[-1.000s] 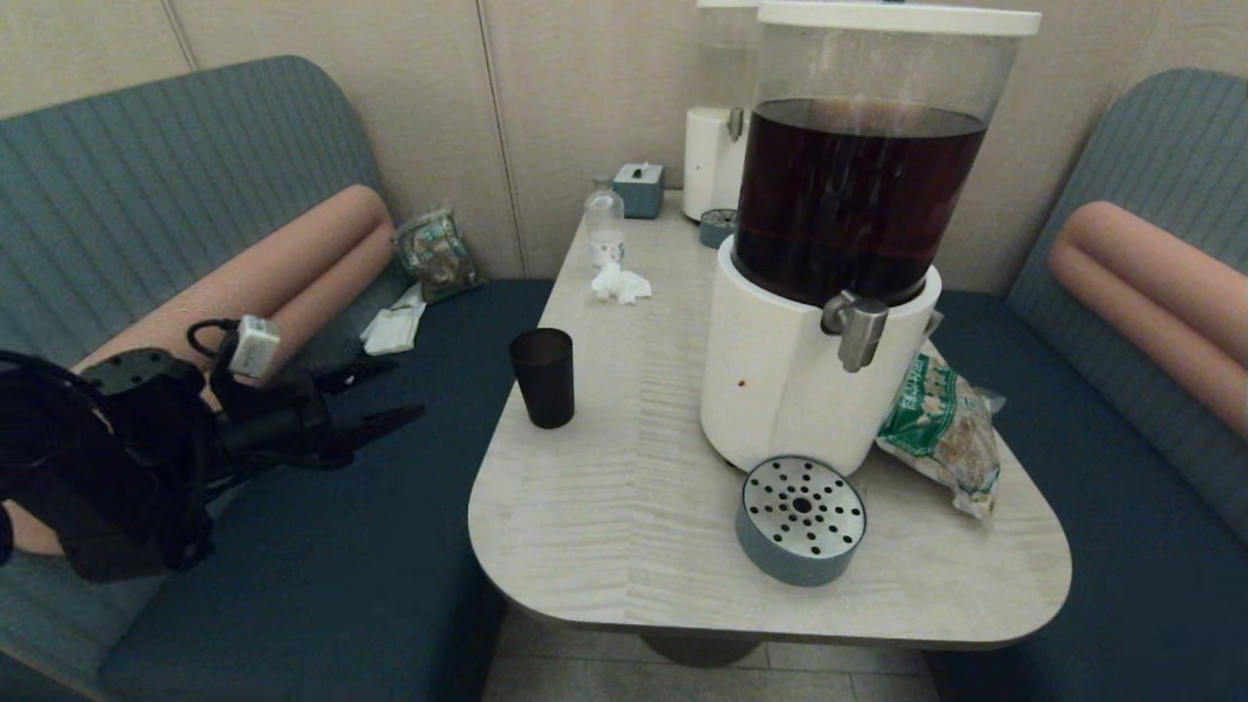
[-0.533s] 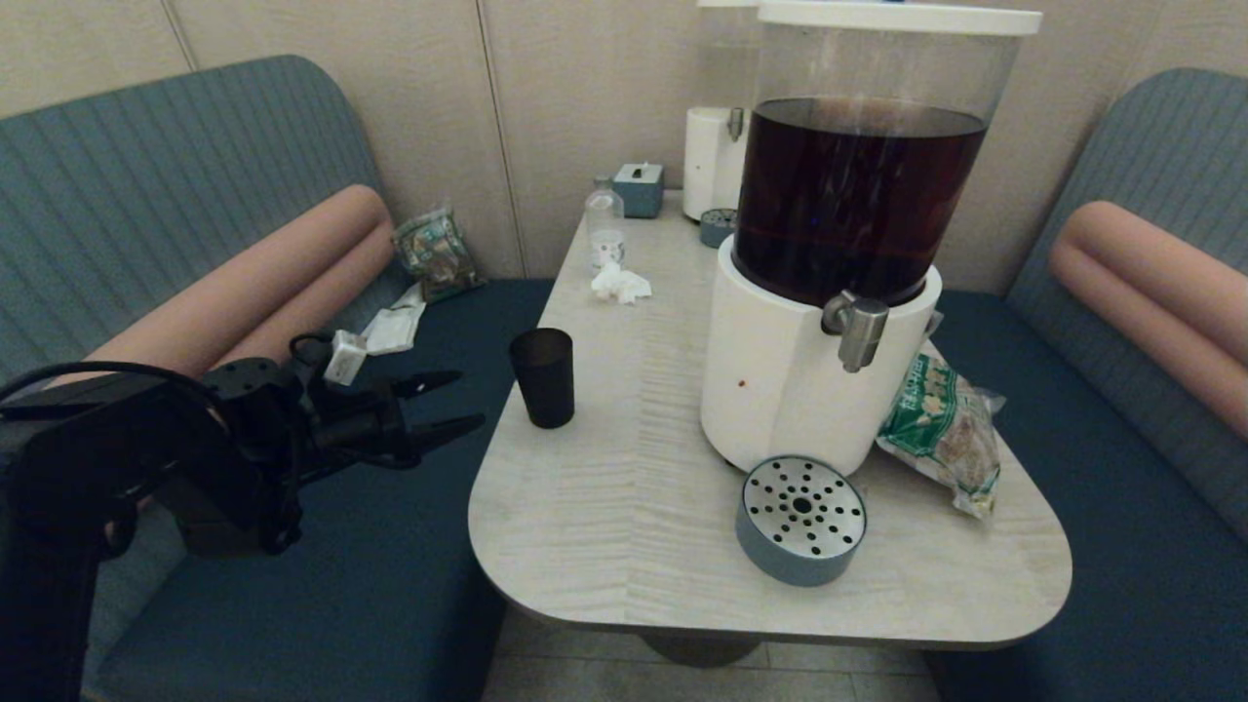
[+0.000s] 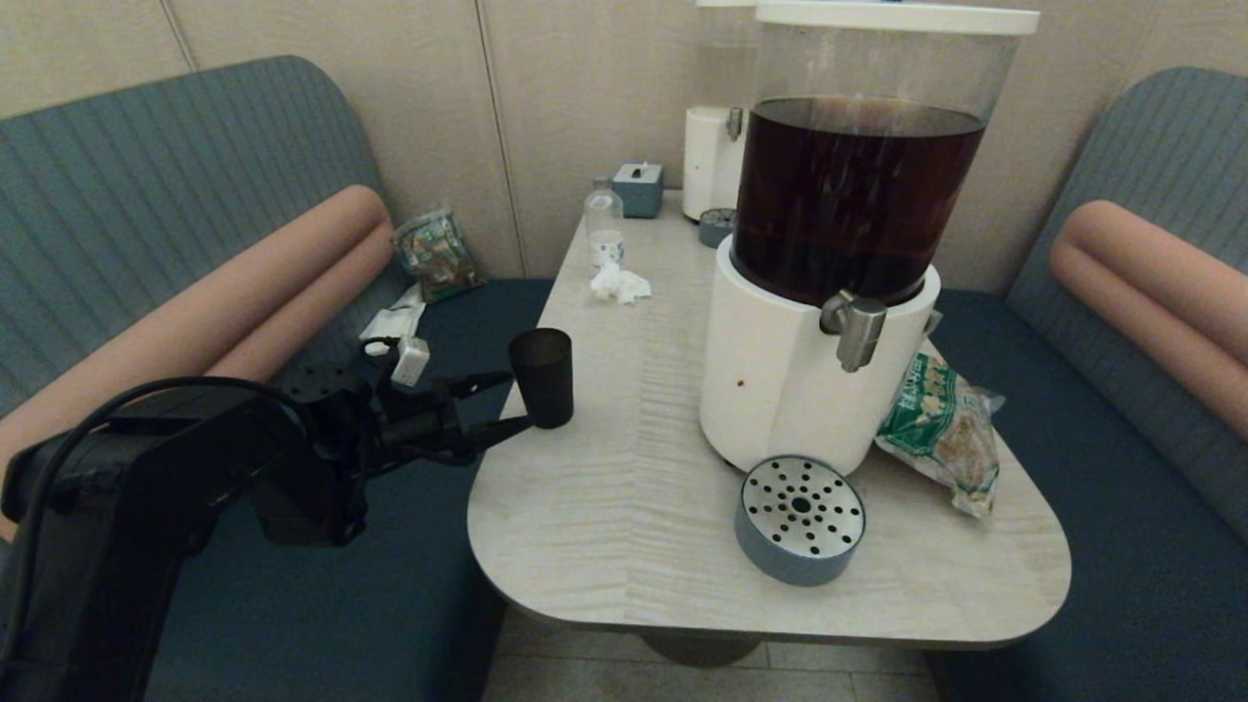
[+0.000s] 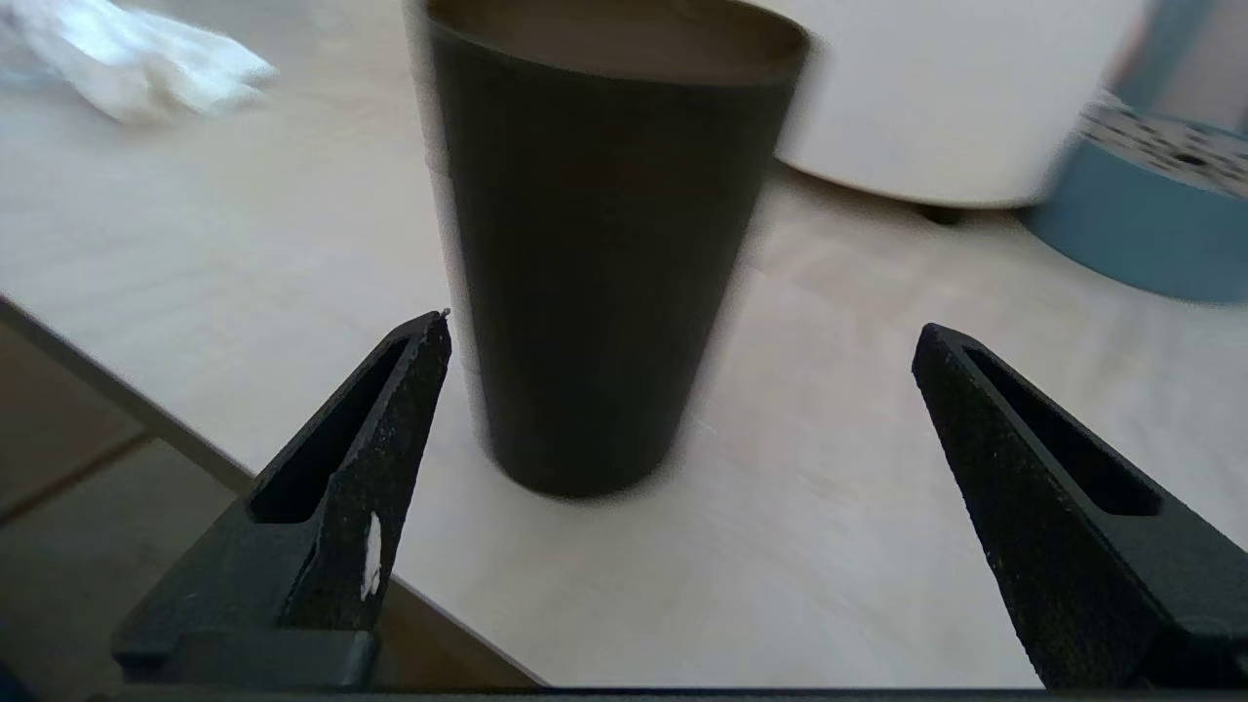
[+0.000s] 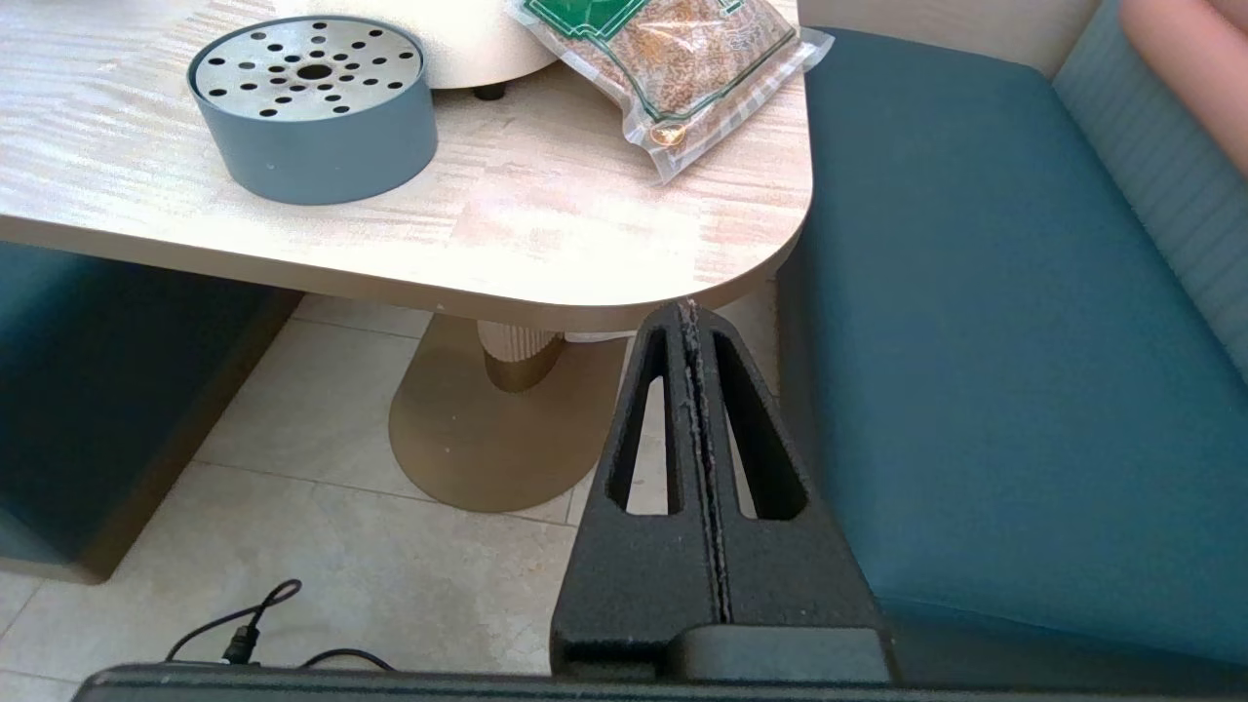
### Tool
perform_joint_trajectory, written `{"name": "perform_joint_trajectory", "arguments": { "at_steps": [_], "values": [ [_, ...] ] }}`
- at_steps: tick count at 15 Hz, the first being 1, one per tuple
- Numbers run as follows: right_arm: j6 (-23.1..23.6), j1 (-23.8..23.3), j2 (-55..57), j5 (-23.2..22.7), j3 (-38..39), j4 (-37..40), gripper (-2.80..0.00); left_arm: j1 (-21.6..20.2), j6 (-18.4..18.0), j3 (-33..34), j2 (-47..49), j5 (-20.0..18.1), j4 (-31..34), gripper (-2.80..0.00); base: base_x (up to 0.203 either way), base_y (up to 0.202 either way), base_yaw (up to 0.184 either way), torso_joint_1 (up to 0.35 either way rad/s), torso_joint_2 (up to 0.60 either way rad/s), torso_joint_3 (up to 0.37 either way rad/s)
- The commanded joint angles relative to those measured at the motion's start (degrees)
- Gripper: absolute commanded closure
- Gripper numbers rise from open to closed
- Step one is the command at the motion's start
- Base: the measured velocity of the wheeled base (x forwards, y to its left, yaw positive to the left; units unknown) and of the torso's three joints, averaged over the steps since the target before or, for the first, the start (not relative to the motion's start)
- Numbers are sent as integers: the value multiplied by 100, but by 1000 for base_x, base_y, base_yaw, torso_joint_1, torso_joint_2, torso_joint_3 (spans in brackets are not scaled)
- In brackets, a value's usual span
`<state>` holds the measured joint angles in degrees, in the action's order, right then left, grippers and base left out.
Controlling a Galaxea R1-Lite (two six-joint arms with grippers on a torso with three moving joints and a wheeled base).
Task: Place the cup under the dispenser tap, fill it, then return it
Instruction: Pick up the cup
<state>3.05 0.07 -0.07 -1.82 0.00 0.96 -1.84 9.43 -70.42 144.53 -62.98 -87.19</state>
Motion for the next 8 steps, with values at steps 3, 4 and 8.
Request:
{"name": "perform_joint_trajectory", "arguments": {
  "at_steps": [3,4,8],
  "values": [
    [3,1,-1,-3,8,0,0,269,366,-562,326,161,-48,-280,0,0,0,0,0,0],
    [3,1,2,-3,5,0,0,313,413,-772,427,224,-48,-280,0,0,0,0,0,0],
    [3,1,-1,-3,9,0,0,492,736,-1449,814,560,-48,-280,0,0,0,0,0,0]
  ]
}}
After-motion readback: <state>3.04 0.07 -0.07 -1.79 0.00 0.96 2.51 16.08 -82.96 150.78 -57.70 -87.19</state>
